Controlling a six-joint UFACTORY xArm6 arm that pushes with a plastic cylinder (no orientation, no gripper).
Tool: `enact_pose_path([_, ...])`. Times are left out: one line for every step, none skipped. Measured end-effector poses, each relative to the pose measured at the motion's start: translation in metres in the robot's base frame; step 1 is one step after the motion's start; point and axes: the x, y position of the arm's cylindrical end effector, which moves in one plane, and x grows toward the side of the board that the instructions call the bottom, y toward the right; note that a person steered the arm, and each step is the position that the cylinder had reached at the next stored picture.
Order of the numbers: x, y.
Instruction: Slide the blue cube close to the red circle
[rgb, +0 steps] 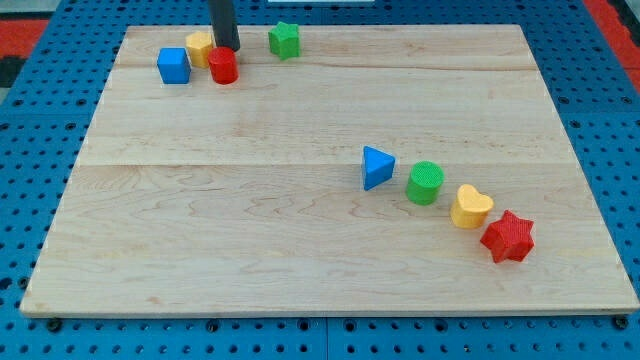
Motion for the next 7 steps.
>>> enact_pose_path([-0.03, -0.005])
enact_pose_path([-0.03, -0.006])
enact_pose_path([-0.003, -0.068])
enact_pose_path([0.033, -0.093])
enact_pose_path([0.046, -0.099])
enact_pose_path([0.069, -0.092])
enact_pose_path([0.099, -0.085])
